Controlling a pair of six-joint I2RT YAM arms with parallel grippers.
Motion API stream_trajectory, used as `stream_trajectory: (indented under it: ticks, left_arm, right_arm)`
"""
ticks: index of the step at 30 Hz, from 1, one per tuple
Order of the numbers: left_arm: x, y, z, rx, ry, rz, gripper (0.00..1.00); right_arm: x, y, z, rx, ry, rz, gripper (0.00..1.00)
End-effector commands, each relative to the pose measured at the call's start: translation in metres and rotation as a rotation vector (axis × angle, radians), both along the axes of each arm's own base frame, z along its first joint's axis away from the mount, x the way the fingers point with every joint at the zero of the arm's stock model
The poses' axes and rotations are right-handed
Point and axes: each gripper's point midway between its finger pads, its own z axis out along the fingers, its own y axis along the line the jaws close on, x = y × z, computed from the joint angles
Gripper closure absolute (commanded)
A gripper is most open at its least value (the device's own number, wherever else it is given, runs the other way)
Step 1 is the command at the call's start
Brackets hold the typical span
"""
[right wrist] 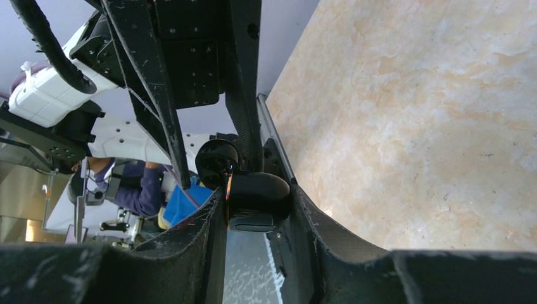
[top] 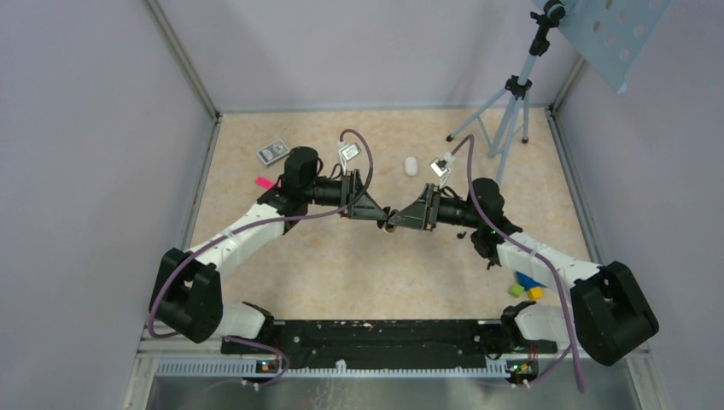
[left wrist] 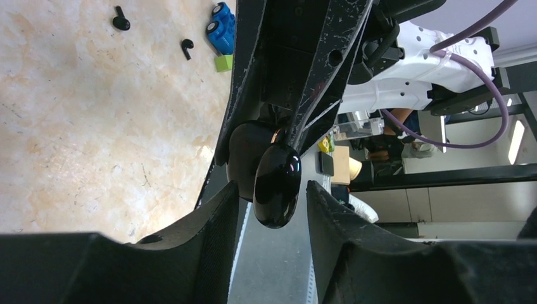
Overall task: Insert the wireless bluetooth earbuds into the charging case
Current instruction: Pass from the right arm to the left, then pick up the right earbud from the center of the board.
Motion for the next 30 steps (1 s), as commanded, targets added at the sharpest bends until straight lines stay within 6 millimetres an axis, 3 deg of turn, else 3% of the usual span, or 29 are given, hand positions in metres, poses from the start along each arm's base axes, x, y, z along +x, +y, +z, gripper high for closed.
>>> stream_trajectory:
  ticks: [1, 9, 14, 19, 24, 27, 30]
  left_arm:
    - [-0.001, 0.000, 0.010, -0.040, -0.052, -0.019, 0.56]
    - [-0.002, 0.001, 0.008, -0.040, -0.044, -0.017, 0.76]
    - [0.000, 0.001, 0.010, -0.042, -0.050, -0.006, 0.98]
    - [0.007, 0.002, 0.002, -0.010, -0.035, 0.030, 1.00]
    - [0.028, 0.016, -0.027, 0.111, 0.050, 0.134, 1.00]
    - [0.037, 0.027, -0.045, 0.176, 0.097, 0.193, 1.00]
    - [0.041, 0.032, -0.055, 0.197, 0.118, 0.223, 1.00]
  right_arm:
    - [0.001, -0.003, 0.016, 0.023, -0.080, -0.006, 1.00]
    - [0.002, -0.003, 0.014, 0.021, -0.073, -0.011, 1.00]
    - [0.006, -0.003, 0.010, 0.003, -0.053, -0.023, 1.00]
    - [0.013, -0.008, 0.003, -0.033, -0.037, -0.066, 0.65]
    - [0.024, -0.028, -0.003, -0.112, -0.026, -0.175, 0.30]
    - [0.031, -0.053, -0.008, -0.204, -0.015, -0.293, 0.23]
    - [0.042, -0.096, -0.030, -0.371, 0.046, -0.492, 0.22]
